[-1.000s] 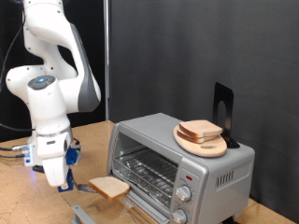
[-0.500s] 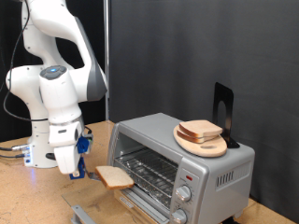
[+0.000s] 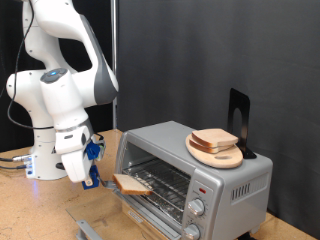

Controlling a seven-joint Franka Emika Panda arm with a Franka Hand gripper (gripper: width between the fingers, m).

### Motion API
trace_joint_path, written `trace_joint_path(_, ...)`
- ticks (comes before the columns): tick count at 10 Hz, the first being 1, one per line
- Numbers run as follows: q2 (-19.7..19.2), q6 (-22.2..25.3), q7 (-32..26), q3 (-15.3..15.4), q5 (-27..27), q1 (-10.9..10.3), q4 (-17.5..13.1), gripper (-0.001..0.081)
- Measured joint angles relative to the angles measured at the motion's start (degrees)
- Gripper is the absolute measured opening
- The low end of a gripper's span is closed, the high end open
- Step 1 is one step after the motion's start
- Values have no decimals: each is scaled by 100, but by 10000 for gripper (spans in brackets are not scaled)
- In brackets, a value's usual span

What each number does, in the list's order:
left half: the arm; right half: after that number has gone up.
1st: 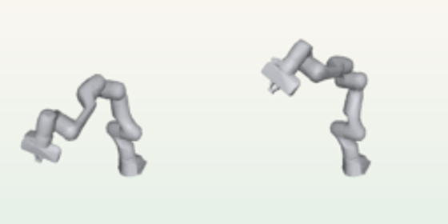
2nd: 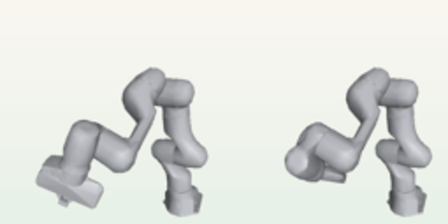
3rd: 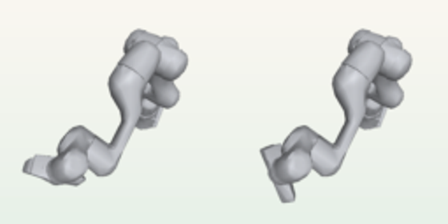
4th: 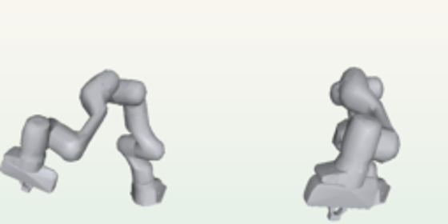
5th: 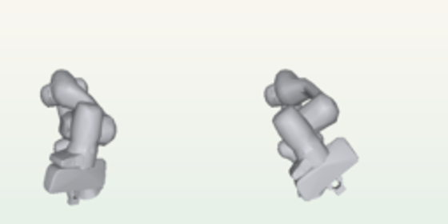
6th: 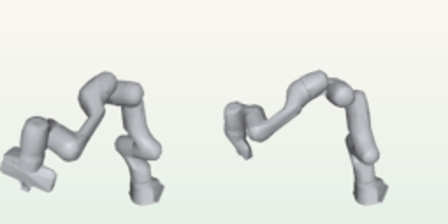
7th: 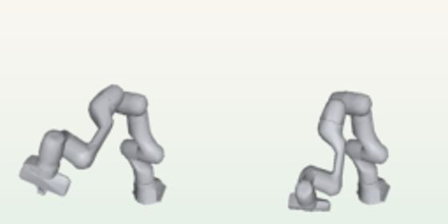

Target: Make a piece of toast with the oven

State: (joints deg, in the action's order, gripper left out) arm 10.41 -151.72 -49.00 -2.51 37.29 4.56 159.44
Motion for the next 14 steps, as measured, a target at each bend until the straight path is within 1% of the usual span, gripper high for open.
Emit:
trace_joint_path(1, 0, -31, -353, -61, 338, -11, 1, 366)
trace_joint_path(2, -3, -61, -539, -105, 490, -4, 3, 366)
trace_joint_path(4, -20, -157, -589, -157, 512, 36, 12, 366)
trace_joint_path(8, -131, -312, -589, -159, 496, 110, 13, 366)
trace_joint_path(10, -193, -320, -620, -177, 491, 148, 14, 366)
trace_joint_path(11, -201, -220, -698, -232, 503, 157, 9, 366)
trace_joint_path(13, -168, 291, -936, -448, 505, 240, -70, 366)
trace_joint_path(14, -123, 512, -1020, -556, 454, 316, -124, 366)
